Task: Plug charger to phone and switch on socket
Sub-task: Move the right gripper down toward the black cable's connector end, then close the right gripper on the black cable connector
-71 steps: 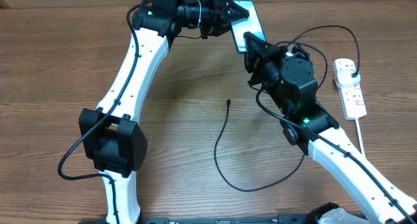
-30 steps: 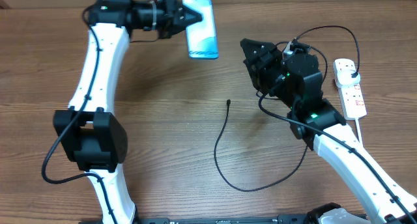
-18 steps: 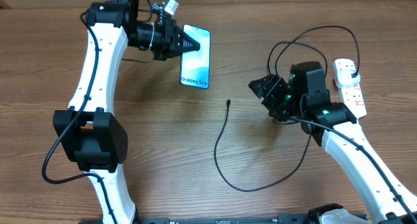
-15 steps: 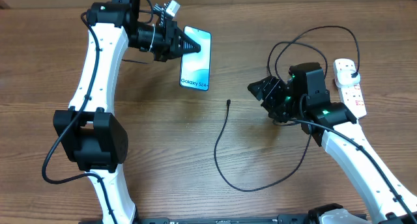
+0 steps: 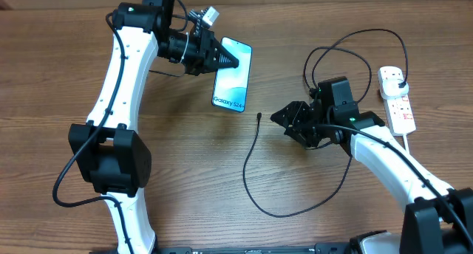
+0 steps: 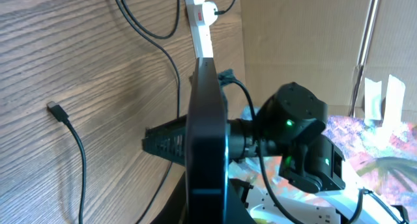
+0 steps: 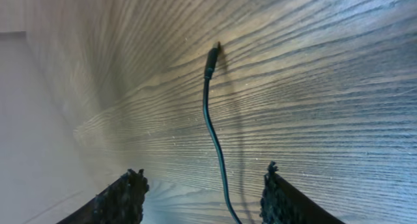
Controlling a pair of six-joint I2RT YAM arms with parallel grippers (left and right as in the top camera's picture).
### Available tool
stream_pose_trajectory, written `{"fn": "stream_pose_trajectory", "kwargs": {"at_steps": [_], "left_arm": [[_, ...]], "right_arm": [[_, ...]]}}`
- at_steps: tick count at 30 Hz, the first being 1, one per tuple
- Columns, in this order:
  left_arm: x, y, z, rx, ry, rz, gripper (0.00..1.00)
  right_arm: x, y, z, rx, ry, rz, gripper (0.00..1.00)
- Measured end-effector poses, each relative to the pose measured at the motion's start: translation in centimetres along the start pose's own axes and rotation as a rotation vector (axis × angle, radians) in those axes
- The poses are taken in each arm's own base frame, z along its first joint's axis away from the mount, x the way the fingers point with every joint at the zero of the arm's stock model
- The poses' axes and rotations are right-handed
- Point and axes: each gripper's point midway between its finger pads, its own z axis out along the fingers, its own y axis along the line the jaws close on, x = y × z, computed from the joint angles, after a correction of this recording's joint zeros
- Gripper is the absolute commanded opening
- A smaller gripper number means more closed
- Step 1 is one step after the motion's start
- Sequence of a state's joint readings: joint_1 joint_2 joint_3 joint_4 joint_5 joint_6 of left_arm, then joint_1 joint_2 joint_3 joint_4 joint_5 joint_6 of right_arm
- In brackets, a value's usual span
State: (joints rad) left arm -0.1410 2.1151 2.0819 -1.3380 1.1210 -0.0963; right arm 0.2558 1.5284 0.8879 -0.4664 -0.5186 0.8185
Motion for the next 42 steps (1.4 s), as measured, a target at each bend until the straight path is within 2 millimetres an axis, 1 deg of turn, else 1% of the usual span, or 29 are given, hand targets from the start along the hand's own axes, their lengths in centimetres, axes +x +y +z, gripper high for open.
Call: {"fn": "stream_pose_trajectory", "kwargs": {"at_steps": [3,5,9,11,12,16,20,23,26,29,34,37,40,42], "left_arm": [[0.1,0.0,0.2,-0.003,0.004,0.007,0.04],[-0.1,0.1,0.0,-0.004,-0.002,0.007,0.04],[-0.5,0.5,-0.7,-0.008,-0.024,0.008,0.04],[-0.8,0.6,-1.0,-0.009,-0.034,0.014,0.04],[-0.9,0.6,-1.1,-0.009,-0.039,0.017,0.04],[-1.2,0.7,-1.2,-0.009,-0.047,0.026,0.04],[-1.3,0.6,-1.2,-0.009,-0.052,0.036,0.04],[-1.4,0.6,-1.2,-0.009,-0.054,0.040,0.04],[-1.4,0.6,-1.2,-0.009,-0.054,0.039,0.04],[-1.4,0.6,-1.2,-0.009,-0.054,0.040,0.04],[-1.4,0.6,-1.2,-0.009,-0.054,0.040,0.04],[-1.5,0.6,-1.2,-0.009,-0.056,0.042,0.04],[-1.6,0.6,-1.2,-0.009,-0.059,0.049,0.04],[-1.6,0.6,-1.2,-0.009,-0.059,0.050,0.04]], "right_arm": [[-0.1,-0.2,0.5,0.001,0.010,-0.001,0.50],[-0.6,0.0,1.0,-0.014,0.001,-0.014,0.48],[-1.3,0.2,1.8,-0.030,-0.012,-0.026,0.48],[-1.6,-0.1,2.7,-0.032,-0.005,-0.024,0.47],[-1.7,-0.3,3.1,-0.031,-0.001,-0.023,0.44],[-2.3,-0.5,4.7,-0.056,0.006,-0.028,0.38],[-2.5,-0.9,6.1,-0.073,0.029,0.008,0.37],[-2.6,-0.7,6.4,-0.085,0.030,0.022,0.37],[-2.7,0.4,6.5,-0.119,0.019,0.021,0.36],[-2.3,1.0,6.8,-0.131,0.026,0.024,0.35],[-2.2,0.5,7.3,-0.119,0.036,0.044,0.34],[-2.2,-0.5,8.2,-0.103,0.051,0.061,0.34],[-2.3,-0.5,8.6,-0.107,0.050,0.058,0.34],[-2.2,-0.1,8.7,-0.119,0.048,0.051,0.33]]}}
